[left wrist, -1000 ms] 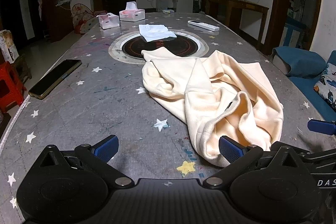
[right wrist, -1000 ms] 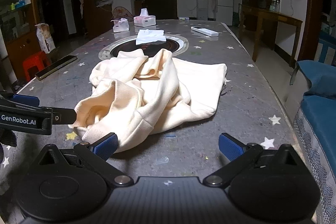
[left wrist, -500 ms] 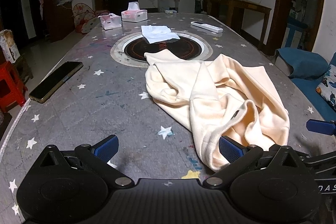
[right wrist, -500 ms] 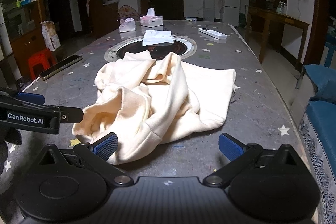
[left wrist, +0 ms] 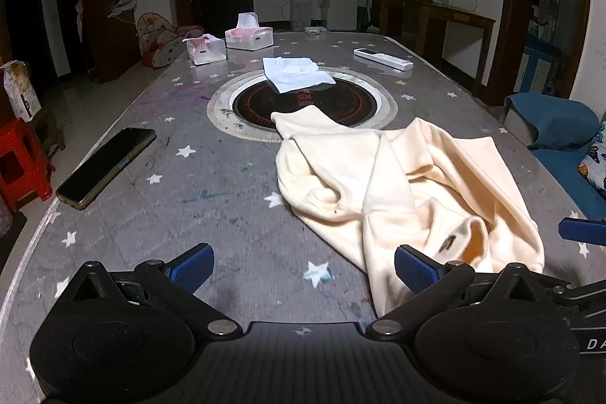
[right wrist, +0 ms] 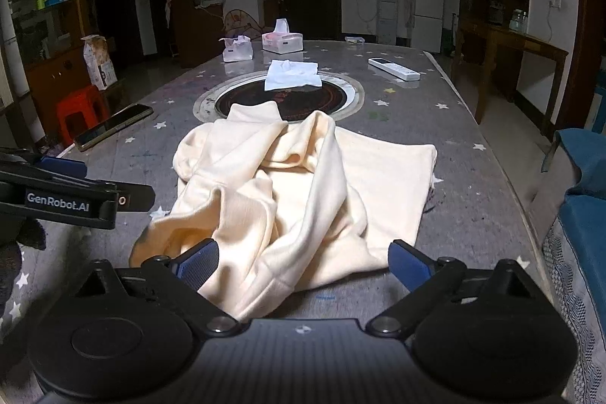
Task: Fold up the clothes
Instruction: 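Grasp the sweatshirt fabric with the left gripper while the right gripper grasps another edge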
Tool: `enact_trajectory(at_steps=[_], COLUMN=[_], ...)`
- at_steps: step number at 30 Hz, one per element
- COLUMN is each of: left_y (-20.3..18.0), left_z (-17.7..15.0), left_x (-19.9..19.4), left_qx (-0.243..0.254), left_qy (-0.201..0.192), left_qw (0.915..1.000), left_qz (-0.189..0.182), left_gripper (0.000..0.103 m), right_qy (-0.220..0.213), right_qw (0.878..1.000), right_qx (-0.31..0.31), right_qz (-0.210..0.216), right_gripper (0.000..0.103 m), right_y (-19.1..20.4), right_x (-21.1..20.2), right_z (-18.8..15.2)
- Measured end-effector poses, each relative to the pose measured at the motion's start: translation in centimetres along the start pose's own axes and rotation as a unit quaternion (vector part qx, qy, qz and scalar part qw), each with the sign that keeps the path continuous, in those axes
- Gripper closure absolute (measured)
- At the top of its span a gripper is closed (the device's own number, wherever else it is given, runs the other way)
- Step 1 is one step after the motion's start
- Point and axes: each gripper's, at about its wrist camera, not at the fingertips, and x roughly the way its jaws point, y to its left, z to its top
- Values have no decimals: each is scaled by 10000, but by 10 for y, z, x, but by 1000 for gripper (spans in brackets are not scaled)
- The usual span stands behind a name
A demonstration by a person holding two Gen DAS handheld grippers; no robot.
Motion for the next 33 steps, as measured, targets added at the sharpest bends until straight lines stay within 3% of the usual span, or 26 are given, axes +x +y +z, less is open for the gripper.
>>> enact_trajectory(at_steps=[5,13,26,29,31,33], left_y=[-3,-12,-24,-25,-24,-22], left_z=[9,29,40,40,40,40], left_x=[11,33,68,73,75,75], left_qx=[33,227,455,456,453,436], left_qy=[13,-45,167,221,239,222], left_qw=[9999,9983,9920,9911,9907,9907], left_qz=[-152,-543,-1167,-1233,-1261,-1271], left_gripper=[5,37,40,55,75,86], right_qy=[-22,-31,285,419,465,477], right_qw=[10000,10000,9992,9986,9984,9983], right_qx=[-49,-50,-219,-255,-233,-204], right_qz=[8,0,169,187,227,267], right_gripper=[14,28,54,66,77,88], right_y=[-1,-15,-27,-29,-31,-34], right_x=[6,26,84,95,97,97], right_z=[9,34,69,66,64,62])
